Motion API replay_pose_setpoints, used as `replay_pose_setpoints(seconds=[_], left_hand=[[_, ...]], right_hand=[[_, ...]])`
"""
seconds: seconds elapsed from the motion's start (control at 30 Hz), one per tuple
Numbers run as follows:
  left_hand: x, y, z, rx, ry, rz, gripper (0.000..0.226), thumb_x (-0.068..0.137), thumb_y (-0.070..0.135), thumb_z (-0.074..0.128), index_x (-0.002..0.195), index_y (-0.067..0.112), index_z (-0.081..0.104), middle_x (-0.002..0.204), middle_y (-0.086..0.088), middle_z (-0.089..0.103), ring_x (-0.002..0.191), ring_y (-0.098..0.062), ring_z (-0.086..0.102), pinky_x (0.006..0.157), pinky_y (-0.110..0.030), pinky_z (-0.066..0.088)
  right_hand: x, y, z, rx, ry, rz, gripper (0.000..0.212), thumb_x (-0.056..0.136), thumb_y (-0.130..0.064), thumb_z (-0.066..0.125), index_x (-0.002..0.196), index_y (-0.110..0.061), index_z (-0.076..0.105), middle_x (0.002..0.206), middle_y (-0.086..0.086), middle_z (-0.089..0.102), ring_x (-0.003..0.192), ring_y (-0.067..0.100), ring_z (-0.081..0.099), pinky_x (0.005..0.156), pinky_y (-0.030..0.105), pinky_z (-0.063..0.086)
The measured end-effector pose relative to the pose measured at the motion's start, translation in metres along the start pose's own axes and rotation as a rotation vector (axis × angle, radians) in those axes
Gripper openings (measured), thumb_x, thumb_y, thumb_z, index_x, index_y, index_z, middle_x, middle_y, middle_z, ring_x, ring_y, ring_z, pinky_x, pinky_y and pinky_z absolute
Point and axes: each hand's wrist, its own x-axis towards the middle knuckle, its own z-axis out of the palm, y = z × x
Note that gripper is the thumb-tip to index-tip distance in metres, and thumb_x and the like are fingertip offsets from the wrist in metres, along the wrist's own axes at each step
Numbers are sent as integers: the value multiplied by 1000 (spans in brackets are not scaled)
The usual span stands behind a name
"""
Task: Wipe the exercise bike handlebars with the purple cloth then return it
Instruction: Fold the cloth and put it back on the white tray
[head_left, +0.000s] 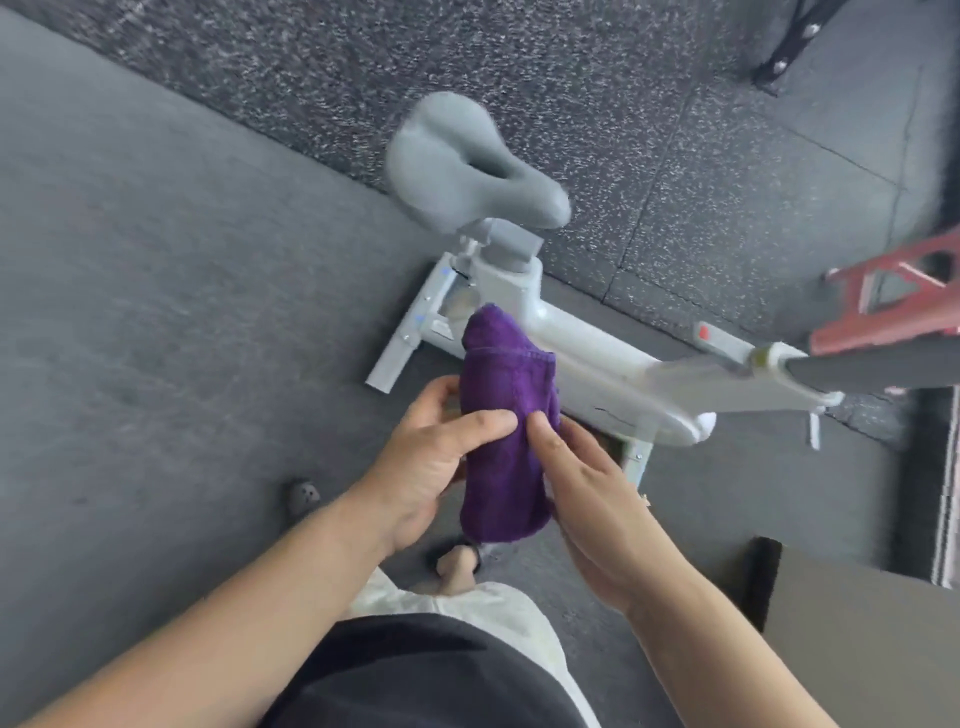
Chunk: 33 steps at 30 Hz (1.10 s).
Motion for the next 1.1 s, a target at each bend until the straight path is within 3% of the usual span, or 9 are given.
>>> replay_pose_setpoints(seconds=[0.13, 0.27, 0.4, 0.47, 0.57, 0.67, 0.8, 1.0, 1.1], left_hand=[[-4, 35, -88, -55, 77, 66, 55, 67, 19, 78, 119, 17, 60, 97, 4, 75, 84, -14, 72, 66, -28, 55], [-9, 71, -181, -71, 105, 76, 45, 69, 17, 76, 112, 18, 66, 93, 2, 75, 80, -13, 71, 61, -24, 56], [-12, 103, -260, -89, 167, 39, 39, 65, 20, 82, 102, 16, 71, 91, -2, 77, 81, -17, 72, 68, -28, 58], [-10, 121, -288, -89, 193, 39, 48, 58, 25, 87, 102, 18, 71, 93, -2, 78, 85, -19, 73, 75, -32, 59], [-5, 152, -317, -67, 259, 89, 52, 60, 23, 89, 107, 24, 67, 96, 7, 79, 90, -13, 75, 73, -26, 59], [6, 184, -334, -65, 304, 118, 54, 62, 23, 89, 110, 28, 66, 101, 7, 79, 92, -12, 75, 69, -24, 58], [29, 229, -349, -74, 252, 49, 55, 65, 30, 85, 116, 29, 66, 104, 3, 79, 88, -12, 76, 67, -29, 55], [80, 307, -366, 1, 266, 46, 44, 64, 41, 83, 104, 32, 67, 87, 9, 71, 69, -10, 59, 57, -25, 39], [117, 353, -371, 52, 254, 51, 41, 68, 31, 83, 106, 17, 74, 103, -1, 77, 89, -19, 72, 74, -31, 57]], right_hand=[[17, 0, 83, -74, -76, 116, 35, 96, -30, 64, 130, -20, 61, 113, 3, 77, 105, 20, 72, 95, 41, 54], [42, 2, 174, -63, -143, 204, 34, 91, -19, 69, 122, -6, 65, 108, 15, 78, 91, 22, 75, 76, 29, 58], [72, 0, 254, 36, -214, 302, 51, 81, -19, 73, 124, 4, 62, 117, 28, 71, 101, 35, 71, 91, 45, 58], [85, -6, 287, 59, -278, 333, 50, 82, -17, 73, 124, 6, 62, 119, 29, 70, 100, 32, 71, 91, 42, 59], [103, -16, 323, 84, -300, 321, 54, 75, -12, 79, 121, 8, 62, 113, 26, 73, 96, 31, 74, 82, 38, 61], [124, -36, 348, -39, -176, 209, 67, 60, -18, 91, 116, 6, 65, 107, 26, 75, 99, 38, 73, 88, 47, 60], [159, -67, 368, -134, -57, 34, 46, 62, -22, 90, 98, -1, 69, 89, 16, 77, 78, 24, 73, 69, 32, 58], [241, -127, 394, 263, -114, 86, 25, 79, 0, 74, 102, -8, 67, 99, 21, 72, 91, 32, 68, 87, 50, 53], [289, -171, 402, 351, -40, 36, 25, 78, 4, 71, 97, -12, 69, 96, 15, 73, 93, 32, 66, 91, 53, 52]])
